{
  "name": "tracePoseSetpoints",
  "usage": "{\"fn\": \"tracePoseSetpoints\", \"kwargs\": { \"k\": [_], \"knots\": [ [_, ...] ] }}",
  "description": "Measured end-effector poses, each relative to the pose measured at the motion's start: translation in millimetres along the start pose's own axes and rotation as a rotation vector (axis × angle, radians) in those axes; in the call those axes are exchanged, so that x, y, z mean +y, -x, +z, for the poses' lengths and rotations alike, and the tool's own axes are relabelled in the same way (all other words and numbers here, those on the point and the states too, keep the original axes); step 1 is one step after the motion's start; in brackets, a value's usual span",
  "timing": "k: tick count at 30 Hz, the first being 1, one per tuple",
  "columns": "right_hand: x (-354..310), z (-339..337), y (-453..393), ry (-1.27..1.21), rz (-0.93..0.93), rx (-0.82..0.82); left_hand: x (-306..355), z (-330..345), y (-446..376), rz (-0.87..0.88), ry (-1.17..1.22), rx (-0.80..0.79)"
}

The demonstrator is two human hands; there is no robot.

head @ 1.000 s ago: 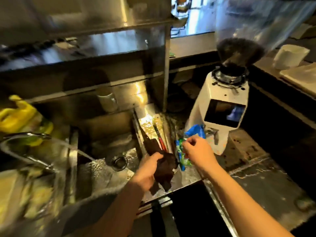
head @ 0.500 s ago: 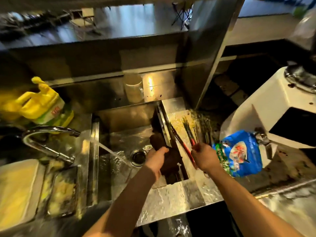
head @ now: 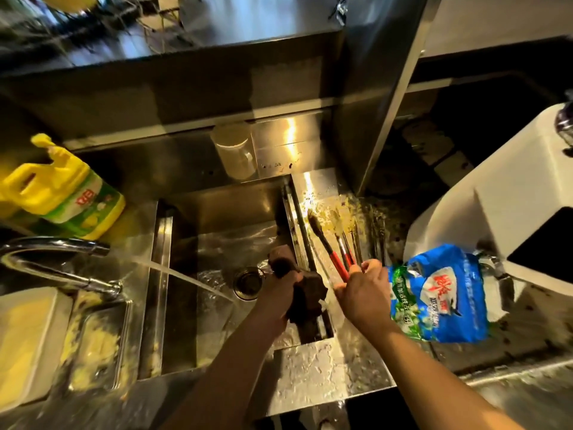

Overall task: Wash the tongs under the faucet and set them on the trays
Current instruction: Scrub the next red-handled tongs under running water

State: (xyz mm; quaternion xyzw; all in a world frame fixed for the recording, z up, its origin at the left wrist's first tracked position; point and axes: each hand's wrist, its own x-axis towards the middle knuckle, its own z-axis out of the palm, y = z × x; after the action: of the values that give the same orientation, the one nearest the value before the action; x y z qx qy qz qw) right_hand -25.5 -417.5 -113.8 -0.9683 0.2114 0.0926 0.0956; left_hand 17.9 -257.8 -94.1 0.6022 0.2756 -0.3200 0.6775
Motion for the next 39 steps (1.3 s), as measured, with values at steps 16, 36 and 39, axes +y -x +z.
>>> {"fn": "tracePoseSetpoints", "kwargs": {
  "k": [16,36,39],
  "knots": [
    [-115,-80,63,-1.176,-0.031,-0.668,42,-134,58,0.183,0.219,0.06],
    [-206,-47,122,-1.01,-0.116,-0.617,88,-196,34,0.198,0.193,-0.029],
    [-204,-50,116,-0.977,-0.105,-0.618,83,-190,38,0.17,0.21,-0.095]
  ]
}}
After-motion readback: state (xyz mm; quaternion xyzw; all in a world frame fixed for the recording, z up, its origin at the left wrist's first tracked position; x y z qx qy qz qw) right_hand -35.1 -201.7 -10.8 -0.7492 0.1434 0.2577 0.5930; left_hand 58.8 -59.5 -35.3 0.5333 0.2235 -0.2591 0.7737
